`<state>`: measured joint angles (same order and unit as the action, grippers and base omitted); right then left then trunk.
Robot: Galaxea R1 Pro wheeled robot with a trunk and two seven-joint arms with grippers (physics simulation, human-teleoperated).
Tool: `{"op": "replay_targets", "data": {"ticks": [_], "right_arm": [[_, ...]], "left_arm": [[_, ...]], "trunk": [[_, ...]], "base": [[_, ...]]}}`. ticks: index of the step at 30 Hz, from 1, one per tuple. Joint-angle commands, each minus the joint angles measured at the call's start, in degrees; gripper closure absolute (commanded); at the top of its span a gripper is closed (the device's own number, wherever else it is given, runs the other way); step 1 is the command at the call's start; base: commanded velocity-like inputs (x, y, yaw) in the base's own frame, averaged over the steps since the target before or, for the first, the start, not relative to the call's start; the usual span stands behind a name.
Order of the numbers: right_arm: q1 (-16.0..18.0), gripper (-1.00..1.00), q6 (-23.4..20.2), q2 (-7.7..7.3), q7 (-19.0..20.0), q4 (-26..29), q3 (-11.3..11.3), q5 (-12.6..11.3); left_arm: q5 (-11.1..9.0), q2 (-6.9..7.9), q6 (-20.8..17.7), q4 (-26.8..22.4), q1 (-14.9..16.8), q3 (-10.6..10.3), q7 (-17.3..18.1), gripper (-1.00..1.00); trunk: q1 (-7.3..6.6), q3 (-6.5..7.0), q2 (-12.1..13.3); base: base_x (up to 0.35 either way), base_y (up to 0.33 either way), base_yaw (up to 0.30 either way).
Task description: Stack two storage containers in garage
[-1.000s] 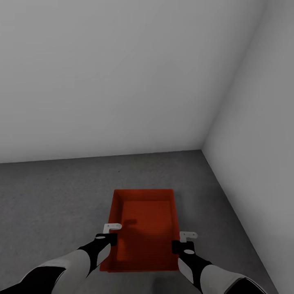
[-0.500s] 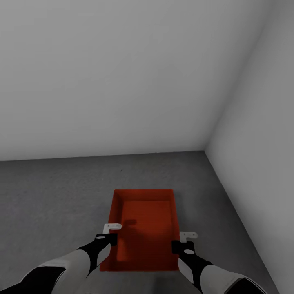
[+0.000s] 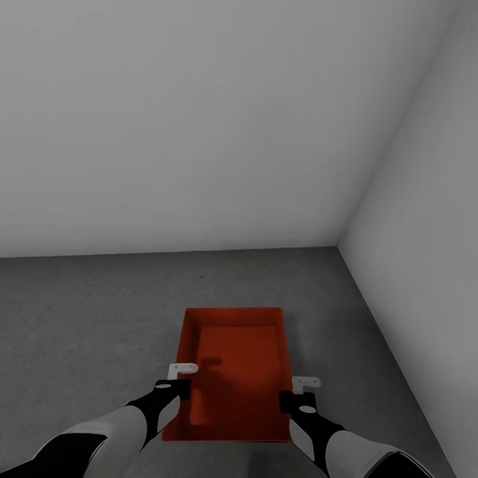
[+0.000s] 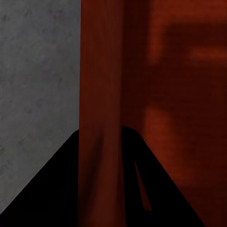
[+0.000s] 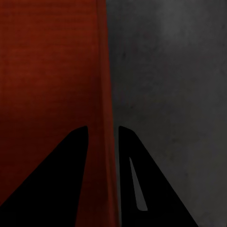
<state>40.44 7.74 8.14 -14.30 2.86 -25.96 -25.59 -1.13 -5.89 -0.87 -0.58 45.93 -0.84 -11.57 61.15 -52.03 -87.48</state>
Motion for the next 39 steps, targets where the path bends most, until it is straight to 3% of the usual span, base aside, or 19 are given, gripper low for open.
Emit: {"op": "replay_targets", "data": {"ticks": [1, 16, 30, 36, 39], "right_arm": [[0.0, 1.0, 0.4, -0.6, -0.4, -0.8, -2.6, -0.8], [0.0, 1.0, 0.4, -0.61, -0.4, -0.8, -2.6, -0.8], [0.0, 1.0, 0.4, -0.61, -0.4, -0.8, -2.6, -0.8], [0.0, 1.0, 0.4, -0.6, -0.4, -0.8, -2.6, -0.8], [0.0, 1.0, 0.4, -0.61, -0.4, -0.8, -2.6, -0.8]], "left_arm": [[0.0, 0.0, -0.1, 0.0, 0.1, 0.3, -2.1, 1.0], [0.0, 0.0, -0.1, 0.0, 0.0, 0.4, -2.1, 1.0], [0.0, 0.0, -0.1, 0.0, 0.1, 0.4, -2.1, 1.0], [0.0, 0.0, -0.1, 0.0, 0.0, 0.4, -2.1, 1.0], [0.0, 0.0, -0.1, 0.0, 0.1, 0.4, -2.1, 1.0]], "trunk": [[0.0, -0.03, 0.0], [2.85, -2.36, -5.2], [2.85, -2.36, -5.2], [4.17, -3.44, -7.6], [4.17, -3.44, -7.6]], "base": [[0.0, 0.0, 0.0], [0.0, 0.0, 0.0], [0.0, 0.0, 0.0], [0.0, 0.0, 0.0], [0.0, 0.0, 0.0]]}}
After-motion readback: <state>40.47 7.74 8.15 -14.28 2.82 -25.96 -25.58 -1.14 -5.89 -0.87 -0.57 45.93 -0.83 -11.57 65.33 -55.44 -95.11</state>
